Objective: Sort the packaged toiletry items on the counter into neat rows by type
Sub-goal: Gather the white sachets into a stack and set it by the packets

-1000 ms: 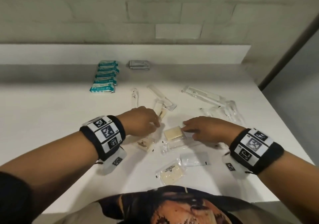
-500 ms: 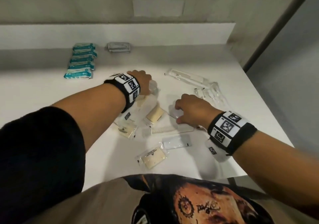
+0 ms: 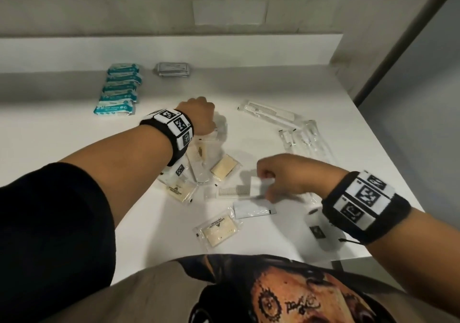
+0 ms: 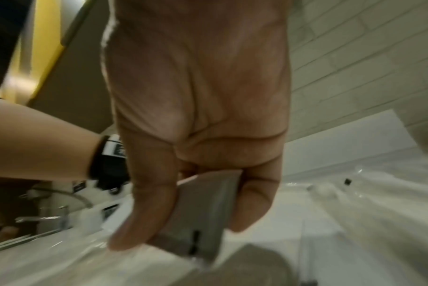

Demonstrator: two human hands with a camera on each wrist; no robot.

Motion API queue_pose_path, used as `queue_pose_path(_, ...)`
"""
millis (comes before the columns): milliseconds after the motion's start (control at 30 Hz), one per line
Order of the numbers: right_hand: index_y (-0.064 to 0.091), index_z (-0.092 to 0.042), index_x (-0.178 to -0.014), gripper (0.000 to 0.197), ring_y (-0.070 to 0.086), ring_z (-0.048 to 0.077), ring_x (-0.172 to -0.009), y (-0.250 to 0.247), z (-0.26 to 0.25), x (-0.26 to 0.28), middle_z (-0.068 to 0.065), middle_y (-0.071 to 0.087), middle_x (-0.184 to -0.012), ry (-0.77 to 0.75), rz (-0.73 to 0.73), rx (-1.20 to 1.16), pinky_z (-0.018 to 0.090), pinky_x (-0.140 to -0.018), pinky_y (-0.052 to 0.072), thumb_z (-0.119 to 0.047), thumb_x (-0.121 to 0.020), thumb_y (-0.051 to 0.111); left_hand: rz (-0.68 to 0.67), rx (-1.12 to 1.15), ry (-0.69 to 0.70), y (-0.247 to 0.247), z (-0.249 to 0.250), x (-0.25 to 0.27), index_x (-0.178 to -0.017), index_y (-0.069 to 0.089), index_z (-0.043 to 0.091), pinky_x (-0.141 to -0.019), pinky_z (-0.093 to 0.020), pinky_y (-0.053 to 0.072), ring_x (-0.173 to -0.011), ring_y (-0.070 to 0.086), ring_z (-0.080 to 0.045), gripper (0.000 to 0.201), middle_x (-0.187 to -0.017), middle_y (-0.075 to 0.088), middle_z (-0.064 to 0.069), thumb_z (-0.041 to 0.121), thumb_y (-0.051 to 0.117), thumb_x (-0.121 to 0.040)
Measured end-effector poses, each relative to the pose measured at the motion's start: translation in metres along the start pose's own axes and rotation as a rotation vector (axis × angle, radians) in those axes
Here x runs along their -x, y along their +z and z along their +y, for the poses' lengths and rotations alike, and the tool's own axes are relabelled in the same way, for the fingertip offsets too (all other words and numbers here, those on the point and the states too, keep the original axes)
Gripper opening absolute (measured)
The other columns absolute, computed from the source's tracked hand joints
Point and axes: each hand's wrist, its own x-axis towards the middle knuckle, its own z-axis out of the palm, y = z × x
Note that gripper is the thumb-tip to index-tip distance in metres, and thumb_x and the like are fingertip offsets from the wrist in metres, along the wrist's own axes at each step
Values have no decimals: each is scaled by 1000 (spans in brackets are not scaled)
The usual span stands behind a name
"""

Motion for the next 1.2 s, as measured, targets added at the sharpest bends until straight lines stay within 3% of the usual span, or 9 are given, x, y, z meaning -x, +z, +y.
queue_pose_path(133,49,-22,-117,42,49,14,-79,32,-14,14,-1,58,-106,-91,-63,139,24,-56,36,-17,-80,69,-99,17,-20,5,16,-6,-129,46,12,-88,-40,50,-110,57,-32,66,-126,55,-11,48,67,-78)
queue_pose_path(333,50,-16,-119,42,52,25,-99,53,-8,11,3,45,-116,-119,101,279,32,-68,41,-17,-81,69,-157,9,7,6,28,-13,-113,59,7,-76,-31,48,-97,61,-30,39,-107,64,-11,26,65,-79)
queue_pose_path(467,46,-19,-128,46,53,25,-105,57,-2,16,3,53,-121,-91,99,197,34,-78,46,-9,-85,59,-94,197,-10,5,37,-16,-116,58,11,-93,-37,47,-109,56,-31,34,-120,60,-11,27,50,-87)
queue_pose_path(567,53,-18,-126,39,54,26,-108,56,2,18,4,53,-123,-80,66,279,35,-85,47,-15,-88,54,81,334,-3,-2,49,-11,-105,55,17,-93,-37,43,-103,55,-29,22,-106,60,-3,26,47,-86)
queue_pose_path(667,55,-16,-122,32,52,25,-109,49,22,29,3,51,-120,-44,118,246,32,-81,42,-21,-91,53,236,407,245,-11,70,2,-97,53,21,-74,-30,39,-89,57,-28,11,-88,58,2,21,47,-87)
queue_pose_path(800,46,-22,-137,47,43,22,-129,28,68,53,-1,47,-140,81,112,105,36,-104,38,-30,-92,54,-92,282,623,-9,119,35,-100,55,21,-67,-26,39,-84,55,-16,13,-87,58,12,18,47,-91)
queue_pose_path(867,43,-25,-141,51,41,22,-132,20,87,62,-1,45,-144,183,123,116,37,-107,36,-34,-91,54,-187,175,722,2,140,47,-99,54,24,-71,-30,44,-85,56,-17,11,-94,63,7,23,48,-90)
queue_pose_path(1033,36,-31,-145,58,42,23,-130,14,123,74,1,45,-142,349,179,32,33,-104,37,-39,-91,56,-135,124,761,19,152,52,-88,49,28,-72,-32,43,-85,55,-20,3,-93,62,7,25,47,-90)
queue_pose_path(1200,21,-36,-150,66,36,29,-135,25,121,78,5,30,-153,253,32,111,36,-108,35,-37,-92,52,-52,147,684,29,153,53,-83,51,29,-63,-27,35,-80,51,-15,3,-80,53,13,29,53,-85)
